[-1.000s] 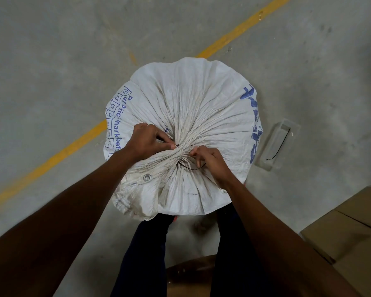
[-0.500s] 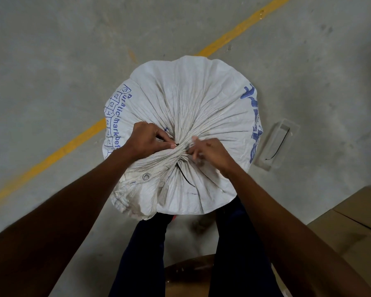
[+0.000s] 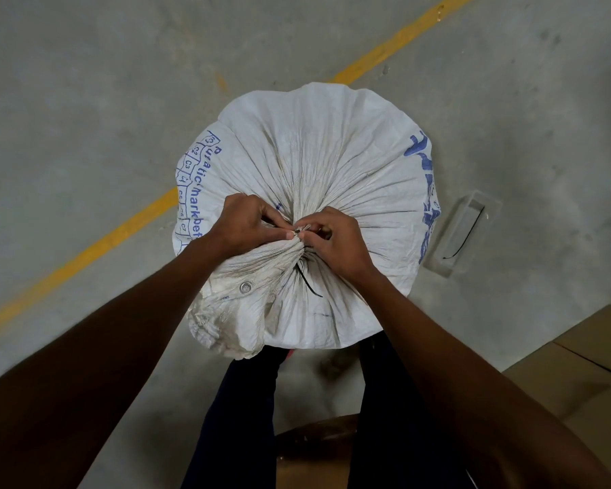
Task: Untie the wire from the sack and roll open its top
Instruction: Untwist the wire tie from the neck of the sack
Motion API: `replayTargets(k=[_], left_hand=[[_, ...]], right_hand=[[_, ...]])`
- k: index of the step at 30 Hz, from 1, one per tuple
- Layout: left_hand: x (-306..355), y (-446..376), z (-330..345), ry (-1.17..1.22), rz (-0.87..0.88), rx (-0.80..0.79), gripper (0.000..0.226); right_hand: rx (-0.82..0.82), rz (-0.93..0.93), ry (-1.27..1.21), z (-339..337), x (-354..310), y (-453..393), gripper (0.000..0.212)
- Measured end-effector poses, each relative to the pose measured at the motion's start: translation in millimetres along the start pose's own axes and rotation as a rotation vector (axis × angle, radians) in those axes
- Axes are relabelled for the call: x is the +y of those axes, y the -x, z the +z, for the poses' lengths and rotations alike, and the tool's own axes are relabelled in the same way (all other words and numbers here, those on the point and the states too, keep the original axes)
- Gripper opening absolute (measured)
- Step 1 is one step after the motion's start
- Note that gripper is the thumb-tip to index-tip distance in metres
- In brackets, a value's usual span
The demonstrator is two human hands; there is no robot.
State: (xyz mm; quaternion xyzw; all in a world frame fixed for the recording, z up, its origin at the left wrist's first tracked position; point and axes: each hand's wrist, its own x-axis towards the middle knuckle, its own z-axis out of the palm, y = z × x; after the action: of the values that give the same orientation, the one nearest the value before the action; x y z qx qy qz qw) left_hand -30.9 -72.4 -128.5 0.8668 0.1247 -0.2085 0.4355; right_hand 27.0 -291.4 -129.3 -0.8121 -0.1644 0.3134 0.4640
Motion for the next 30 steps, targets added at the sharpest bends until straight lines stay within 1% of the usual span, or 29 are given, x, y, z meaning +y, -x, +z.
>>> replayTargets(k=[3,5,8,10,12,16,18,20,24,30], left_hand=[[1,1,0,-0.001,-0.01,-0.005,0.016],[2,1,0,-0.009,-0.006,-0.003,0.016],[4,1,0,-0.027,-0.009,0.008,0.017],[6,0,0,-0.035,-0.017,0.012,0.019],[9,0,0,-0.045,-0.031,0.022,0.021],[15,-1,1,-0.079,-0.042,0.023,0.02],[21,-1,1,-0.089,-0.058,0.039,0.019],[25,-1,3,-0.098,-0.072,0.067,0.024],[30,-5,6,-0.15,-0.081,0.065,0.026],[32,-9,5,-0.189,-0.095,0.03,0.045]], right_hand=[[-0.07,-0.041,0.092,0,1,-3,0.016],[-0.073,-0.059,0.12,0,0,-3,0.013],[0.009,-0.046,0.051,-1,-3,0,0.01],[0.073,0.007,-0.029,-4,-2,3,0.009],[0.127,0.063,-0.052,-10,1,5,0.009],[0.163,0.11,-0.028,-28,10,10,0.013],[0.167,0.119,-0.015,-36,13,12,0.009],[0.18,0.117,0.005,-43,15,13,0.006],[0.215,0.094,0.054,-53,17,16,0.005],[0.292,0.094,0.078,-64,22,22,0.007]])
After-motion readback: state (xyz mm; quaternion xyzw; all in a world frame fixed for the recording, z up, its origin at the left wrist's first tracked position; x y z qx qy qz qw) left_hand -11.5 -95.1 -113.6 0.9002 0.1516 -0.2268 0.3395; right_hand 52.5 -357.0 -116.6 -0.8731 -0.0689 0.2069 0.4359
